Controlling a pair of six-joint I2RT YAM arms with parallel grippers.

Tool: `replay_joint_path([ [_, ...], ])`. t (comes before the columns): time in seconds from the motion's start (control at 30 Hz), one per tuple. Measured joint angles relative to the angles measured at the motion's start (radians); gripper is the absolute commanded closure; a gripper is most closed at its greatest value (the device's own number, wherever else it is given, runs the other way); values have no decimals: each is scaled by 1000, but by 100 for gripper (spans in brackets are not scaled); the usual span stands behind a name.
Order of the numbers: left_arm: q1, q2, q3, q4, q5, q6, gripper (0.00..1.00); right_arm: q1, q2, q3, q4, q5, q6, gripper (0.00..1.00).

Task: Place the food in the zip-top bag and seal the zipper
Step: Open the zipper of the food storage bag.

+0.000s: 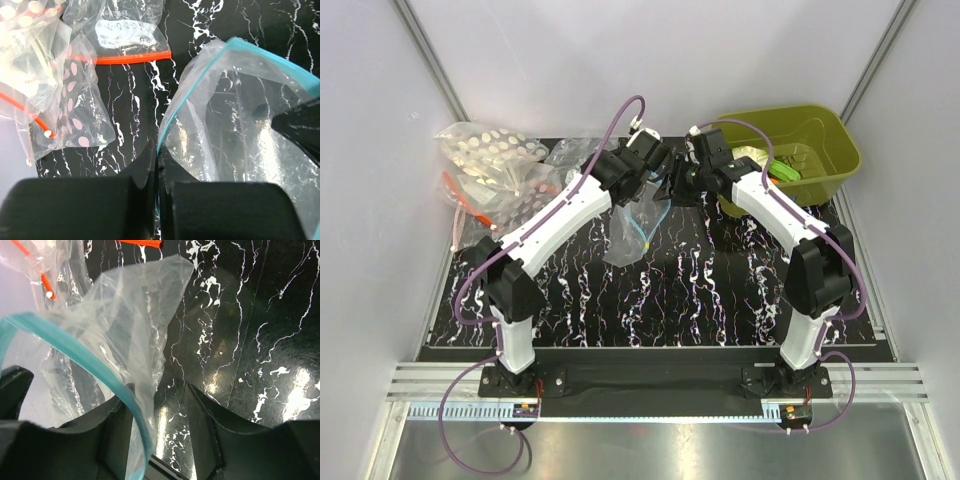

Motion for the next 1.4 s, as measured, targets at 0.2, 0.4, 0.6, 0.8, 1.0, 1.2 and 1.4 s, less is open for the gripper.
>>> replay_joint_path([
  [0.2, 37, 6, 40, -4, 6, -2, 100, 0, 5, -14, -13, 6, -17, 53],
  [0.4, 97, 6, 48, 10, 22, 20, 100, 0, 26, -21, -68, 84, -55, 52],
  [0.6, 79, 9, 61, 9, 50, 26, 100, 0, 48, -21, -120, 190, -91, 43],
  [0.8, 82, 9, 60, 25, 125, 19, 100, -7, 23, -20, -103, 168, -127, 13],
  [1.0, 85, 46, 57, 70, 205, -17, 100, -98, -12, 19, -63, 3, -104, 9],
  [1.2, 85, 119, 56, 82, 240, -30, 100, -259, -50, 19, -7, -104, -66, 8],
  [1.4, 85, 126, 53, 111, 277, -29, 100, -384, -47, 112, -60, -33, -59, 0],
])
